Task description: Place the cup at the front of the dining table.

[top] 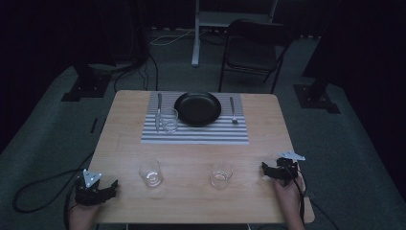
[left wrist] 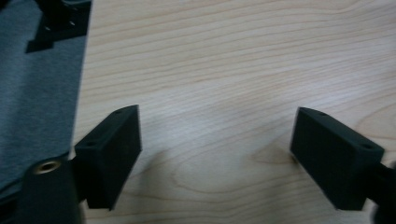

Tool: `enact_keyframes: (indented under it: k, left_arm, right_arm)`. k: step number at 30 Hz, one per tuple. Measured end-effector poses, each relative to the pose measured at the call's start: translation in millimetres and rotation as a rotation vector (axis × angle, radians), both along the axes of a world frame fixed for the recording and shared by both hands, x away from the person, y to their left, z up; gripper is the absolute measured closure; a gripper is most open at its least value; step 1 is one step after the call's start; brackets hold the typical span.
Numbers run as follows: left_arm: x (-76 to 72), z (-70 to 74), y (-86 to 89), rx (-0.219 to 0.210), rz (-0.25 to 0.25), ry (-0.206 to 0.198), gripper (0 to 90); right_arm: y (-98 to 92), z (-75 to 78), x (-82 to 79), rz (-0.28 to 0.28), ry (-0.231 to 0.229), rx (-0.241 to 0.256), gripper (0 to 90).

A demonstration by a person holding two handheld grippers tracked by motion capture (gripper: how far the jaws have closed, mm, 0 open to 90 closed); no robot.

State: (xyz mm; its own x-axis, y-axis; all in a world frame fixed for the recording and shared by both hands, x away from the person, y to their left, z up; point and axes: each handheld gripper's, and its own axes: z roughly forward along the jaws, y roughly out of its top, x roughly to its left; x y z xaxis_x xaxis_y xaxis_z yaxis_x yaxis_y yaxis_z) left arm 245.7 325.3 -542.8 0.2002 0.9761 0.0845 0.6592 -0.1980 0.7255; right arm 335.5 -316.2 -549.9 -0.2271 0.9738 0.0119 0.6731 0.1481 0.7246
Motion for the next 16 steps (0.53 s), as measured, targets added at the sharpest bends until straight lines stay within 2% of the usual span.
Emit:
enact_keyframes:
  k: [1,4,5,7,12,14,16]
  left_arm:
    - [-1.1,0.0,-0.4,-0.001,0.003,0.003,8.8]
    - [-7.0,0.8,-1.6,-0.023,0.022,-0.008,8.8]
    - [-8.2,1.5,-1.7,-0.018,0.024,-0.008,8.8]
    - [-10.7,1.7,-2.2,-0.012,0.036,-0.012,0.0]
    - [-11.8,1.4,1.4,-0.053,0.040,-0.003,0.0]
    - [-10.8,0.7,1.7,-0.052,0.049,0.006,0.1]
    - [-10.4,-0.2,1.1,-0.032,0.051,0.016,0.0]
  right_arm:
    - [0.0,0.0,0.0,0.000,0.000,0.000,14.6]
    - [0.0,0.0,0.0,0.000,0.000,0.000,14.6]
    - [0.0,0.0,0.0,0.000,0.000,0.000,14.6]
    - [0.0,0.0,0.0,0.000,0.000,0.000,14.6]
    - [0.0,0.0,0.0,0.000,0.000,0.000,14.6]
    - [0.0,0.0,0.0,0.000,0.000,0.000,14.6]
    - [0.0,0.0,0.1,0.000,0.000,-0.001,14.6]
